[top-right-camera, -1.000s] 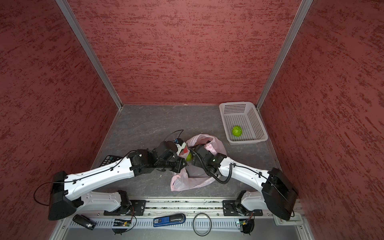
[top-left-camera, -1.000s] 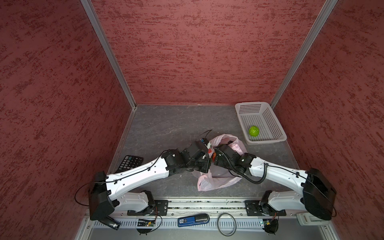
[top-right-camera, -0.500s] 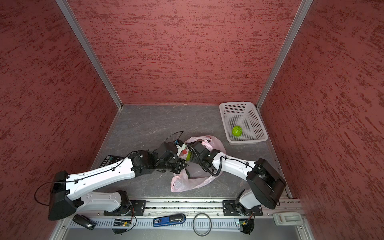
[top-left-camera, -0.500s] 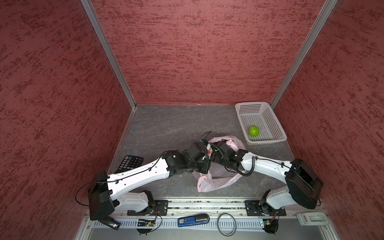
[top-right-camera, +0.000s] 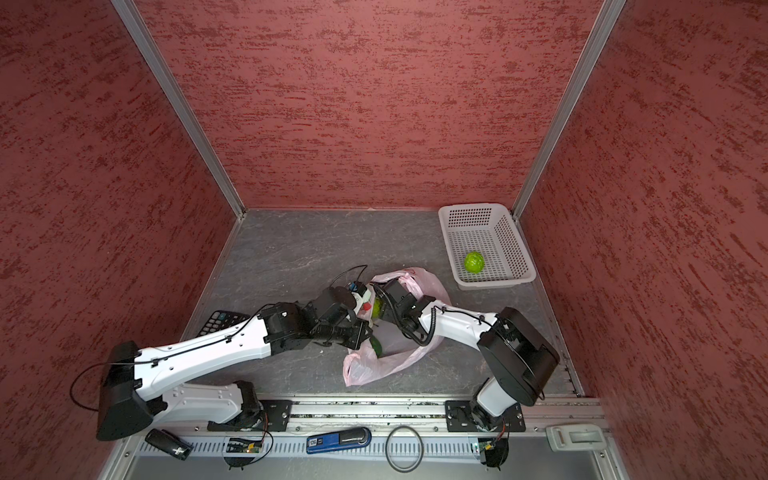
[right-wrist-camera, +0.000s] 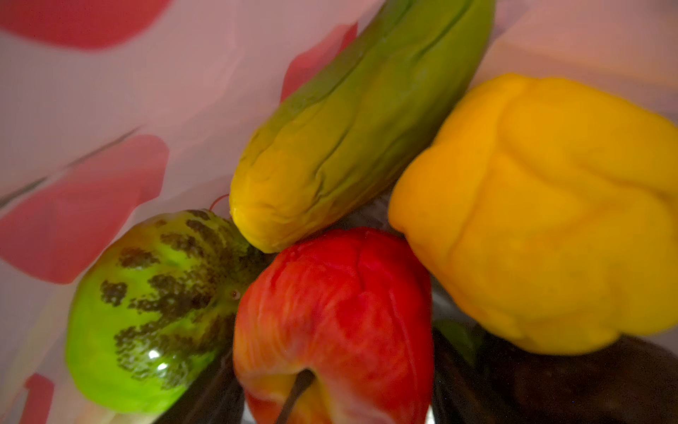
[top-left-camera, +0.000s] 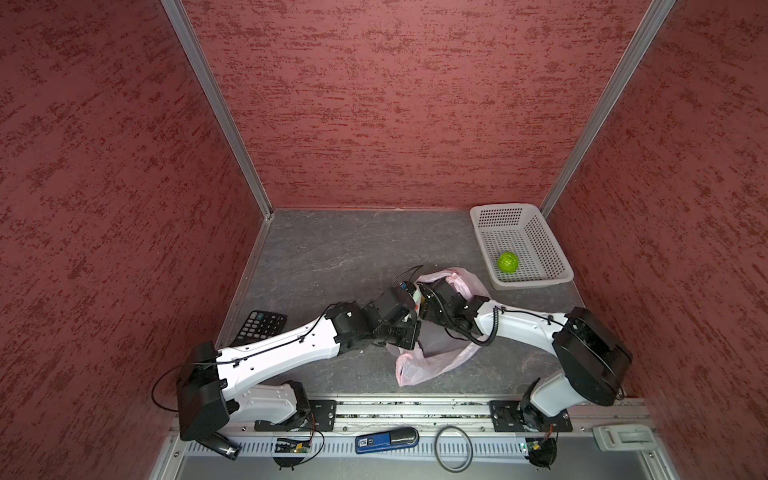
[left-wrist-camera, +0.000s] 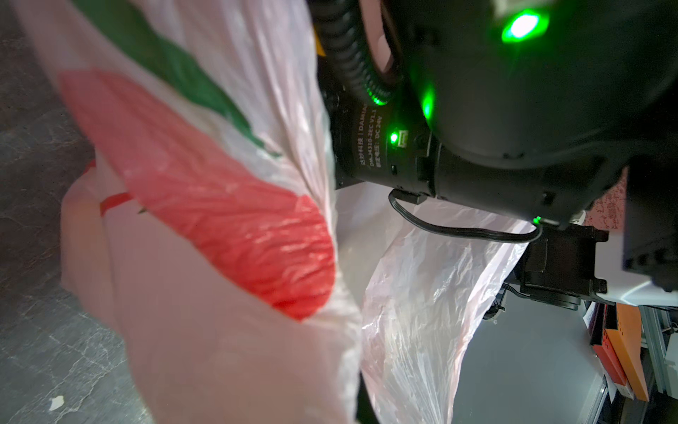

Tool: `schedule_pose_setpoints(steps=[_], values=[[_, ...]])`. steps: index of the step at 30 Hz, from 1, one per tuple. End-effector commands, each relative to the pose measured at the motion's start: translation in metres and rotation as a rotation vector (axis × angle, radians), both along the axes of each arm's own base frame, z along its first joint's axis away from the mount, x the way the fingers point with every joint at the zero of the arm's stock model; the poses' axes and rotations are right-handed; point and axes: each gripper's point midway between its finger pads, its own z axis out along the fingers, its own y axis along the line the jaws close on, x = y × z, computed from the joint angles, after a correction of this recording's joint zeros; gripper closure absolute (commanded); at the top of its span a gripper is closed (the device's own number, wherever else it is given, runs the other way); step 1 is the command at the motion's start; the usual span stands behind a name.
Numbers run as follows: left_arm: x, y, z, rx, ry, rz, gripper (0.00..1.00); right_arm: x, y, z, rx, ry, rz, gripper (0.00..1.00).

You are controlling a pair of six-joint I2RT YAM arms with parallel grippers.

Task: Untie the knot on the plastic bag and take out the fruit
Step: 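Lower the right gripper and close it on the red apple, then lift the red apple with the right gripper over the white basket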

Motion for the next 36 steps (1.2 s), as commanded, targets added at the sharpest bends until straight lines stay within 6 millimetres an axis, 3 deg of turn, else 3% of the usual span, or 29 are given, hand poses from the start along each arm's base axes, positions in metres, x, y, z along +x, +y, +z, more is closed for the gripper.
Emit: schedule_pose_setpoints(steps=[1, 6, 12, 15, 23, 28, 36], values=[[0.002, -0.004, 0.002, -0.008, -0.006, -0.006, 1.0, 0.0, -0.009, -0.006, -0.026, 0.018, -0.027, 0.51], [0.004, -0.002, 0.0, -0.001, -0.014, 0.002, 1.0, -0.001, -0.007, 0.011, -0.014, -0.004, 0.0, 0.59], [0.006, 0.001, -0.001, -0.001, -0.026, 0.014, 1.0, -0.01, -0.006, 0.045, 0.034, -0.036, 0.037, 0.6], [0.007, 0.003, -0.002, -0.006, -0.027, 0.016, 1.0, -0.015, -0.004, 0.049, 0.06, -0.031, 0.048, 0.6], [0.008, 0.007, -0.002, -0.001, -0.034, 0.013, 1.0, -0.026, 0.022, 0.072, 0.133, -0.059, 0.124, 0.61], [0.013, 0.011, 0.003, -0.006, -0.05, 0.029, 1.0, -0.042, 0.036, 0.098, 0.14, -0.069, 0.156, 0.62], [0.022, 0.017, 0.014, -0.013, -0.079, 0.053, 1.0, -0.074, 0.041, 0.137, 0.154, -0.072, 0.189, 0.63]])
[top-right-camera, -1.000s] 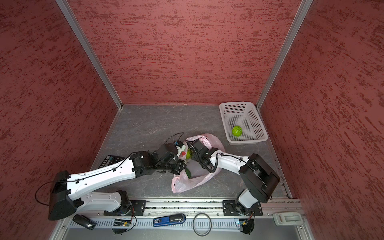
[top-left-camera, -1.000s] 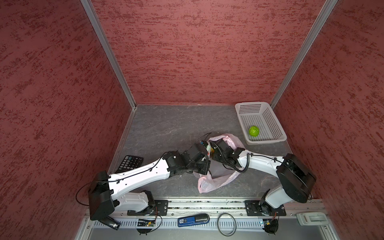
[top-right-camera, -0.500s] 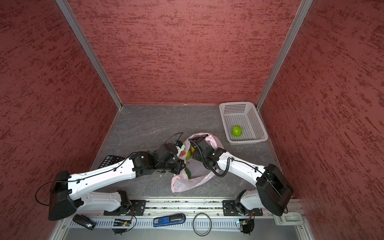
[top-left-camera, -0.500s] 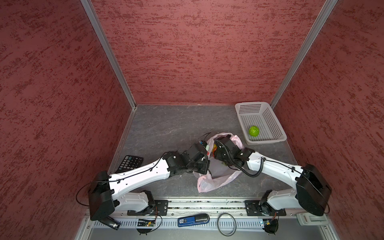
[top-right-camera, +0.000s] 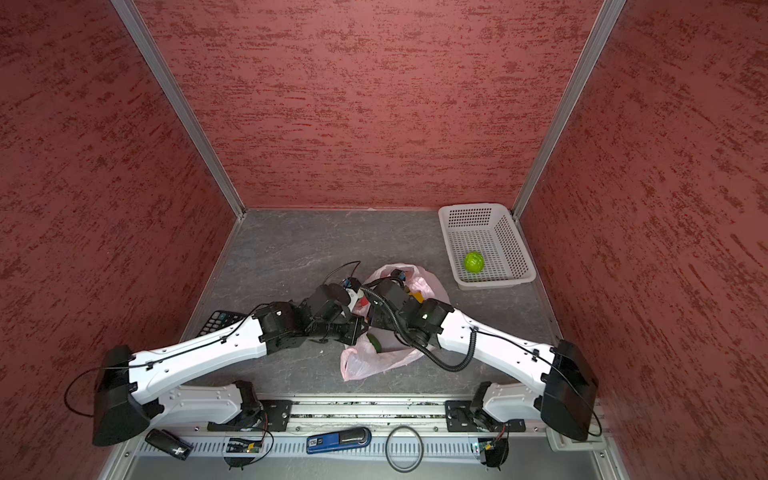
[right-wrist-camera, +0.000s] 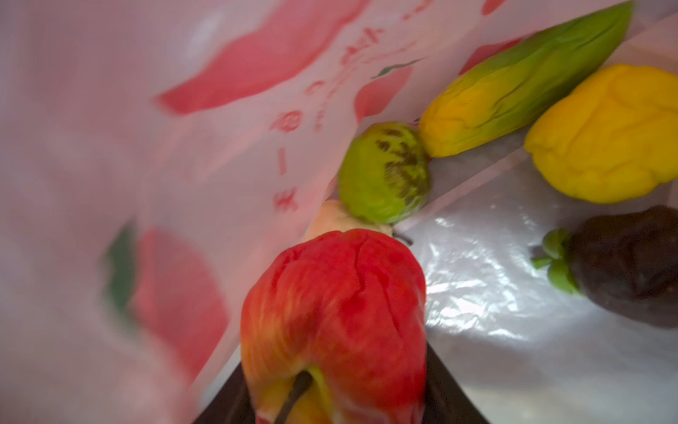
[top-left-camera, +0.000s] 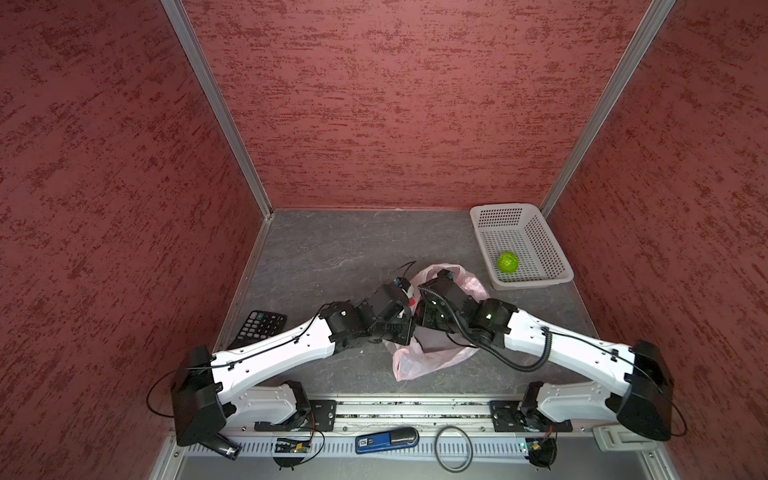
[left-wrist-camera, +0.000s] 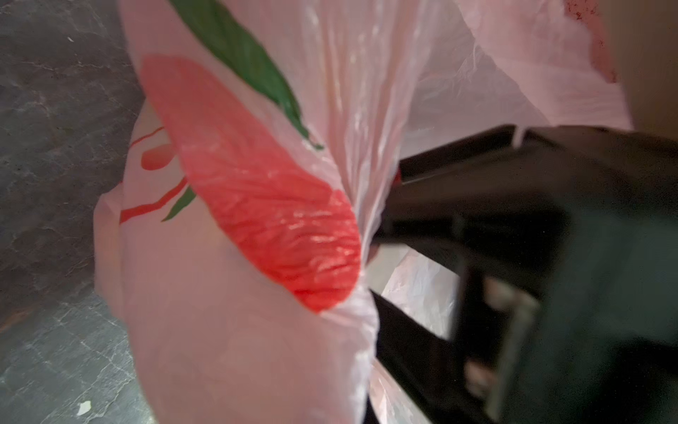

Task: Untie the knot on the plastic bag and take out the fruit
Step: 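Lift the red apple with the right gripper over the white basket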

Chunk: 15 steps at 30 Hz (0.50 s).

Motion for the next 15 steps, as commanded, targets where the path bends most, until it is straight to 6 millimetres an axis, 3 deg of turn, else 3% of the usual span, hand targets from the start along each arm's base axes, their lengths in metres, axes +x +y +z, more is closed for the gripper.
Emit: schedule_pose_setpoints(steps=[1, 6, 15], values=[[0.006, 0.005, 0.012, -0.006, -0.039, 0.01, 1.0, -0.01, -0.01, 0.019, -0.021, 0.007, -0.033, 0.63], [0.009, 0.007, 0.015, -0.005, -0.049, 0.021, 1.0, -0.017, -0.012, 0.051, -0.036, -0.017, -0.009, 0.64], [0.013, 0.007, 0.012, 0.001, -0.047, 0.046, 1.0, -0.01, -0.024, 0.113, -0.016, -0.115, -0.028, 0.64]])
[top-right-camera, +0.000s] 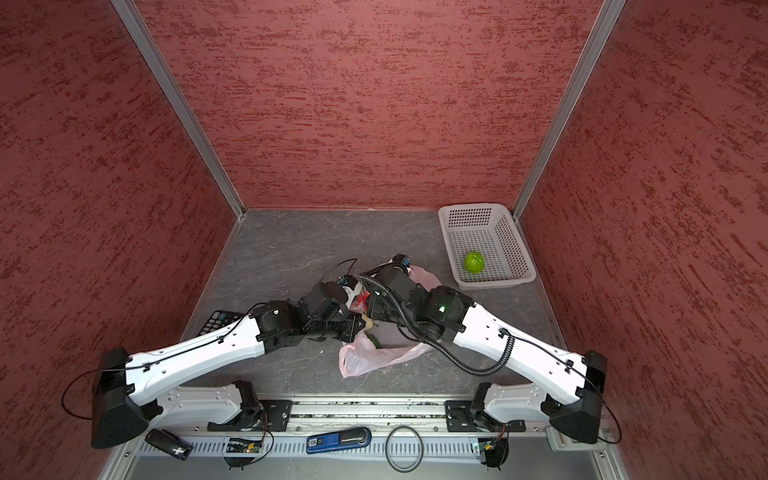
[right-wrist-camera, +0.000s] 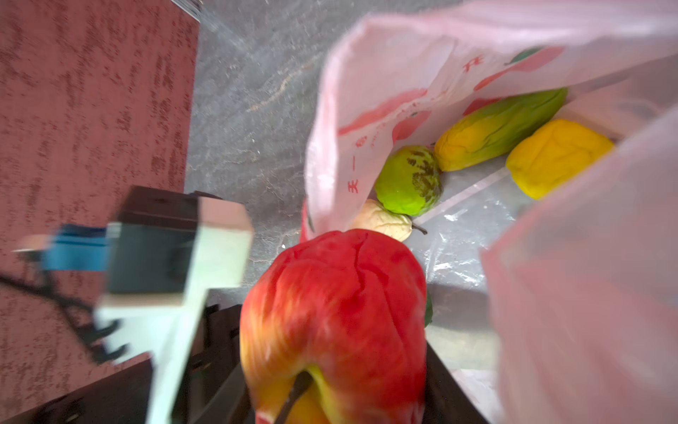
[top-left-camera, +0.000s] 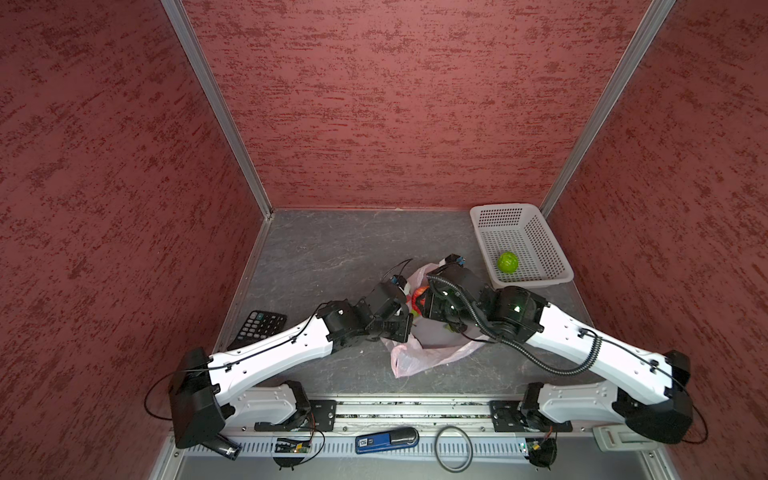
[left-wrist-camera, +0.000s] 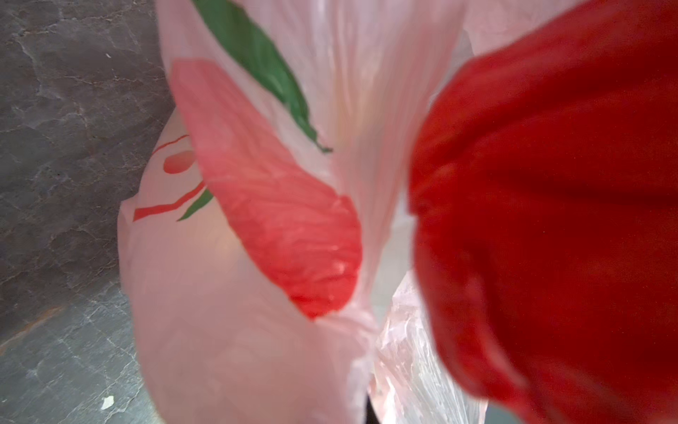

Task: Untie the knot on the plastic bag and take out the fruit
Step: 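Lift the red apple with the right gripper over the white basket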

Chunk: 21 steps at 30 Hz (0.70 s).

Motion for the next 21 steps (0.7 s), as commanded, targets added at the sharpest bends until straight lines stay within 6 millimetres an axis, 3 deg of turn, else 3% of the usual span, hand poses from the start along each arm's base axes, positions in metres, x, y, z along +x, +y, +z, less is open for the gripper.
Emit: schedule_pose_setpoints(steps=[1, 9, 13, 16, 21], values=[[0.006, -0.001, 0.011, -0.013, -0.028, 0.015, 1.0, 0.003, -0.017, 0.028, -0.014, -0.059, -0.033, 0.64], [0.008, -0.003, 0.01, 0.0, -0.026, 0.018, 1.0, 0.03, -0.036, 0.087, 0.037, -0.175, -0.058, 0.64], [0.009, -0.004, 0.013, 0.007, -0.028, 0.018, 1.0, 0.052, -0.061, 0.108, 0.043, -0.231, -0.102, 0.64], [0.009, -0.004, 0.013, 0.011, -0.029, 0.02, 1.0, 0.075, -0.09, 0.111, -0.004, -0.269, -0.166, 0.64], [0.008, -0.006, 0.012, 0.011, -0.025, 0.022, 1.0, 0.116, -0.149, 0.092, -0.079, -0.305, -0.318, 0.64]])
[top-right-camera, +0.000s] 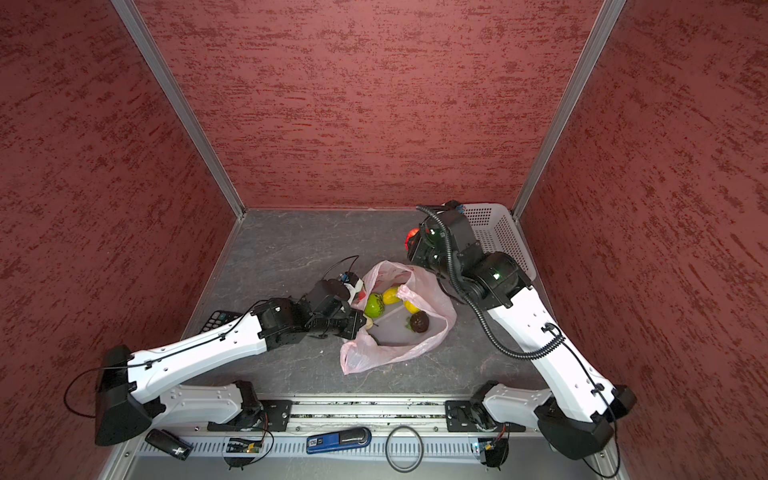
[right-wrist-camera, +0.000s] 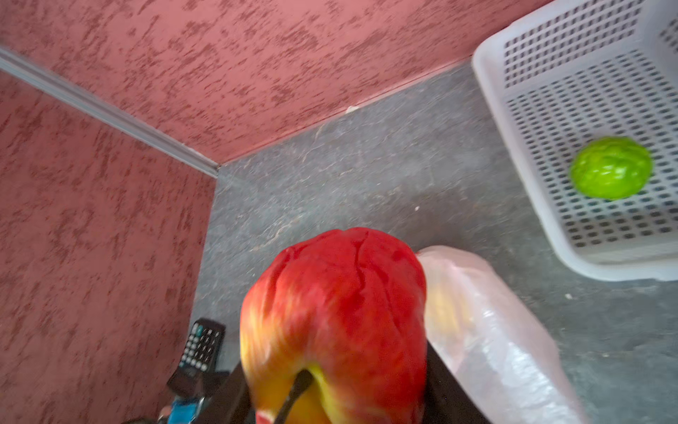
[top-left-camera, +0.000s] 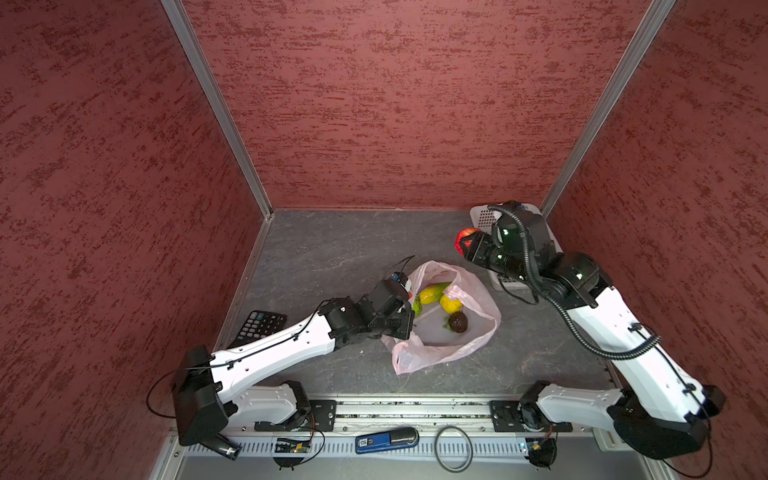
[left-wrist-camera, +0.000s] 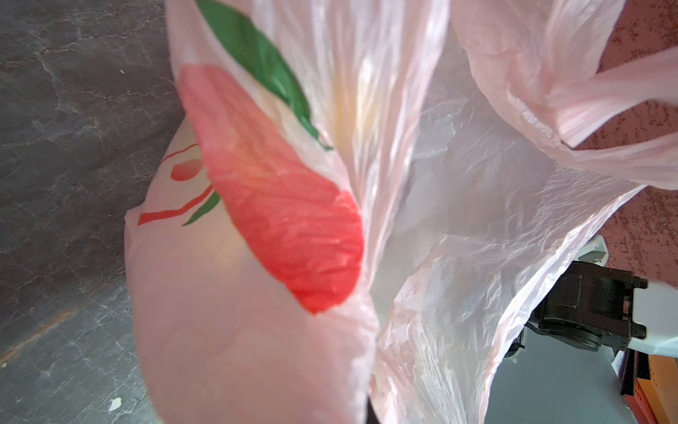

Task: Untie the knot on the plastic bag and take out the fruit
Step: 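Lift the red apple with the right gripper over the white basket, then open the right gripper to release the red apple into the basket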

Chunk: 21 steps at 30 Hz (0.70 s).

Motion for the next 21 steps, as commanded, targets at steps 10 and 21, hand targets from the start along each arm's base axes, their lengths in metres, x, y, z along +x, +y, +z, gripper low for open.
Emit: schedule_pose_setpoints(steps=[10, 21], values=[[0.0, -0.005, 0.005, 0.004, -0.017, 0.014, 1.0, 0.095, -0.138, -0.085, -0.07, 0.035, -0.255, 0.64], [-0.001, -0.006, 0.006, 0.0, -0.017, 0.017, 1.0, 0.152, -0.24, -0.192, -0.069, 0.207, -0.431, 0.64]])
